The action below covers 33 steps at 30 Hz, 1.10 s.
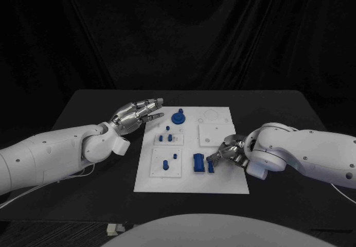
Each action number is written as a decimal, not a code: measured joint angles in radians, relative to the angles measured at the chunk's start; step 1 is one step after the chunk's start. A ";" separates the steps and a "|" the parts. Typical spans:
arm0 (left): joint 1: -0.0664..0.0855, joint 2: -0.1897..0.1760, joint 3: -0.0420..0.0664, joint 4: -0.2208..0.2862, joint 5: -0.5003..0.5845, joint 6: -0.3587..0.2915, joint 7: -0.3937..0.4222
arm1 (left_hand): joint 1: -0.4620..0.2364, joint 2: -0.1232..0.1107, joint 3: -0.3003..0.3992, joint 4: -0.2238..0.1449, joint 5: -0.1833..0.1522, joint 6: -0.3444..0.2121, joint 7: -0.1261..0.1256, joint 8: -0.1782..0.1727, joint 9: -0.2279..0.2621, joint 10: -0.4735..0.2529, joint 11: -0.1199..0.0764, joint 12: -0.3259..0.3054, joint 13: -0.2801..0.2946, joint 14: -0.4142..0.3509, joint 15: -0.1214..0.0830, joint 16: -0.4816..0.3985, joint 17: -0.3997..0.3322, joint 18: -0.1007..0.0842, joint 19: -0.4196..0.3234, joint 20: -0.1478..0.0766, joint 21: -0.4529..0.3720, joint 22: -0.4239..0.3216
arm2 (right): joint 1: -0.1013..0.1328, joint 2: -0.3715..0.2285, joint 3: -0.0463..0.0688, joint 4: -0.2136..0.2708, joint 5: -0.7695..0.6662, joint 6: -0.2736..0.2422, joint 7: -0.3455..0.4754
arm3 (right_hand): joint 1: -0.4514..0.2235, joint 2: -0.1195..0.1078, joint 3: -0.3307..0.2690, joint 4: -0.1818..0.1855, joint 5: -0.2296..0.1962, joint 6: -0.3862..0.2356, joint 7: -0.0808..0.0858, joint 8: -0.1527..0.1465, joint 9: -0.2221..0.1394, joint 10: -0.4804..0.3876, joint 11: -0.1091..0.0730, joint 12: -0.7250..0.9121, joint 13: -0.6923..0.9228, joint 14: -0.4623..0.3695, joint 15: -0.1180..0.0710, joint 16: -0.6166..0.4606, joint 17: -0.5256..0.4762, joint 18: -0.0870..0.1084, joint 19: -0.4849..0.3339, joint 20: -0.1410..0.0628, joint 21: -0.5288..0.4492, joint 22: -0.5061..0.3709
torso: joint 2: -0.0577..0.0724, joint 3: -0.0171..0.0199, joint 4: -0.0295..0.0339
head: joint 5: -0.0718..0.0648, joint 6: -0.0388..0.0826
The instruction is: Assemble the parts on the task board
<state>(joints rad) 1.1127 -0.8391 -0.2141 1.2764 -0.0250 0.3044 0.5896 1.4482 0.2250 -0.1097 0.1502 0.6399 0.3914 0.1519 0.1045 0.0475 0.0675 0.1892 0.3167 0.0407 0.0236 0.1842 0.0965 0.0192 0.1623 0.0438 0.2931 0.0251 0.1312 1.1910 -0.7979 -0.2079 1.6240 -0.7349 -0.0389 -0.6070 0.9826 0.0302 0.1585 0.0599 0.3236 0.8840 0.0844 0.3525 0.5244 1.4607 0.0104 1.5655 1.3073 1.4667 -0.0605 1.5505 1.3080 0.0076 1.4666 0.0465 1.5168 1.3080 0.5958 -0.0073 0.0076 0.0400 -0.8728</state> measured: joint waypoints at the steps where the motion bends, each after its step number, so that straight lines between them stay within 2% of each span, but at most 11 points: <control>1: 0.000 0.000 0.000 0.000 0.000 0.000 -0.001 | 0.000 0.000 0.000 0.000 0.000 0.000 0.000 0.000 0.000 0.000 0.000 0.000 0.000 0.000 0.000 0.000 0.000 0.000 0.000 0.000 0.000 0.000 | 0.000 0.000 0.000 0.000 -0.001 0.000 0.000 | -0.007 0.001 -0.001 0.007 0.000 0.000 0.000 0.003 0.000 0.000 0.000 0.000 0.000 0.000 0.000 0.000 0.000 0.000 0.000 0.000 0.000 0.000 | 0.000 -0.0001 0.0000 | 0.000 0.000; 7: 0.000 0.000 0.000 -0.002 0.000 0.002 -0.004 | 0.000 0.000 0.003 -0.003 0.000 0.000 0.000 0.000 0.000 0.000 0.000 0.000 0.000 0.000 0.000 0.000 0.000 0.000 0.000 0.000 0.000 0.000 | 0.000 -0.001 0.000 0.000 -0.004 0.000 -0.001 | -0.012 0.004 -0.007 0.023 0.000 0.023 -0.013 0.020 0.000 0.004 -0.004 0.000 0.000 0.000 0.000 0.000 0.000 0.000 0.000 0.000 -0.004 0.000 | 0.000 0.0000 0.0000 | 0.001 0.000; 13: -0.001 0.001 0.000 -0.002 0.000 0.004 -0.007 | 0.000 0.000 0.003 -0.003 0.004 0.000 0.000 0.000 0.000 0.000 0.000 0.000 0.000 0.000 0.000 0.000 0.000 0.000 0.000 0.000 0.000 0.000 | 0.000 -0.005 0.000 0.001 -0.006 -0.001 -0.001 | -0.021 0.003 -0.013 0.035 -0.023 0.031 -0.013 0.025 0.000 0.004 -0.004 0.000 0.000 0.000 0.000 0.000 0.000 0.000 0.000 0.000 -0.004 0.000 | 0.000 0.0000 0.0000 | 0.003 0.000; 17: -0.001 0.001 0.000 -0.002 0.000 0.005 -0.007 | 0.001 -0.001 0.008 -0.003 0.004 0.000 0.000 0.000 0.000 0.000 0.000 0.000 0.000 0.000 0.000 0.000 0.000 0.000 0.000 0.000 0.000 0.000 | 0.000 -0.020 0.000 0.010 -0.014 -0.004 -0.001 | -0.060 -0.004 -0.042 0.081 -0.106 0.031 -0.013 0.037 0.000 0.008 -0.008 0.000 0.000 0.000 0.000 0.000 0.000 0.000 0.000 0.000 -0.004 0.000 | 0.000 0.0000 -0.0001 | 0.005 0.000; 21: -0.001 -0.001 0.000 -0.001 0.000 0.005 -0.007 | 0.004 -0.004 0.008 -0.003 0.004 0.000 0.000 0.000 0.000 0.000 0.000 0.000 0.000 0.000 0.000 0.000 0.000 0.000 0.000 0.000 0.000 0.000 | 0.000 -0.044 0.000 0.029 -0.024 -0.013 0.004 | -0.100 0.002 -0.075 0.145 -0.171 0.053 -0.023 0.054 0.001 0.007 -0.015 0.000 0.000 -0.001 -0.006 0.000 0.000 0.000 0.000 0.000 -0.004 0.000 | 0.000 0.0000 0.0000 | 0.007 0.000; 24: -0.001 -0.003 0.000 -0.001 0.000 0.005 -0.007 | 0.004 -0.004 0.008 -0.003 0.004 0.000 0.000 0.000 0.000 0.000 0.000 0.000 0.000 0.000 0.000 0.000 0.000 0.000 0.000 0.000 0.000 0.001 | 0.001 -0.073 0.000 0.053 -0.030 -0.027 0.014 | -0.130 0.015 -0.097 0.202 -0.182 0.067 -0.030 0.056 0.002 0.004 -0.018 0.000 0.000 0.001 -0.008 0.000 0.000 0.000 -0.001 -0.006 -0.004 0.000 | 0.000 0.0000 -0.0001 | 0.007 0.000; 25: -0.001 -0.003 0.000 -0.001 0.000 0.005 -0.007 | 0.004 -0.004 0.008 -0.003 0.004 0.000 0.000 0.000 0.000 0.000 0.000 0.000 0.000 0.000 0.000 0.000 0.000 0.000 0.000 0.000 0.000 0.001 | 0.002 -0.081 0.000 0.061 -0.032 -0.033 0.019 | -0.155 0.023 -0.112 0.222 -0.151 0.078 -0.029 0.056 0.002 0.006 -0.021 0.000 0.000 -0.001 -0.010 0.000 0.000 0.000 0.001 -0.008 -0.004 0.000 | 0.000 0.0000 -0.0001 | 0.007 0.000; 27: -0.001 -0.003 0.000 -0.001 0.000 0.005 -0.005 | 0.004 -0.004 0.012 -0.006 0.004 0.000 0.000 0.004 0.000 0.000 0.000 0.006 0.000 0.001 0.001 0.008 0.000 0.000 0.002 0.002 0.000 0.005 | 0.005 -0.098 0.000 0.076 -0.035 -0.050 0.034 | -0.185 0.037 -0.135 0.232 -0.117 0.091 -0.036 0.056 0.000 0.006 -0.027 0.000 0.000 -0.001 -0.016 -0.001 0.000 0.000 0.002 -0.009 -0.004 0.000 | 0.000 0.0000 -0.0001 | 0.007 0.000; 29: -0.001 -0.003 0.000 0.000 0.000 0.005 -0.002 | 0.004 -0.004 0.015 -0.007 0.004 0.000 0.000 0.006 0.000 0.005 0.004 0.013 0.001 0.006 0.006 0.009 0.002 0.000 0.008 0.000 0.001 0.012 | 0.006 -0.111 0.000 0.089 -0.037 -0.071 0.056 | -0.220 0.057 -0.169 0.234 -0.116 0.100 -0.036 0.051 -0.007 0.006 -0.027 0.000 0.000 -0.001 -0.016 -0.001 0.000 0.000 -0.002 -0.013 -0.004 0.000 | 0.000 0.0000 -0.0001 | 0.007 0.000; 32: -0.001 -0.003 0.000 0.001 0.000 0.004 0.005 | 0.004 -0.004 0.018 -0.004 0.004 0.000 0.000 0.012 0.001 0.006 0.006 0.021 0.002 0.006 0.006 0.017 0.003 0.000 0.013 0.001 0.005 0.017 | 0.007 -0.124 0.000 0.095 -0.040 -0.103 0.098 | -0.248 0.071 -0.207 0.234 -0.149 0.101 -0.035 0.031 -0.020 0.006 -0.027 0.000 0.000 -0.001 -0.016 -0.001 0.000 0.000 -0.002 -0.013 -0.004 0.000 | -0.001 0.0000 -0.0001 | 0.006 0.000; 33: -0.001 -0.003 0.000 0.001 0.000 0.003 0.011 | 0.004 -0.004 0.020 0.002 -0.002 0.007 0.001 0.012 0.002 0.009 0.005 0.028 0.002 0.006 0.006 0.024 0.004 0.000 0.021 0.001 0.008 0.024 | 0.007 -0.130 0.000 0.096 -0.040 -0.122 0.127 | -0.266 0.082 -0.233 0.234 -0.177 0.112 -0.033 0.024 -0.025 0.006 -0.027 0.000 0.001 -0.001 -0.016 -0.001 0.000 0.000 -0.002 -0.013 -0.004 0.000 | -0.001 0.0000 -0.0001 | 0.006 0.000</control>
<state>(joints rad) 1.1115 -0.8424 -0.2141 1.2778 -0.0251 0.3072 0.6004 1.4518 0.2207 -0.0895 0.1523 0.6376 0.3987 0.1526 0.1163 0.0490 0.0762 0.1937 0.3449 0.0426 0.0293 0.1899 0.1206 0.0228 0.1622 0.0645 0.2943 0.0334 0.1556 1.1978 -0.9278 -0.2080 1.7203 -0.7754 -0.1609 -0.4800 0.7162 0.1125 -0.0742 0.2938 0.1471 0.9964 0.0516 0.3762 0.4992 1.4664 -0.0167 1.5655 1.3081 1.4660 -0.0761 1.5499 1.3077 0.0077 1.4649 0.0339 1.5124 1.3076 0.5947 -0.0073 0.0075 0.0461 -0.8728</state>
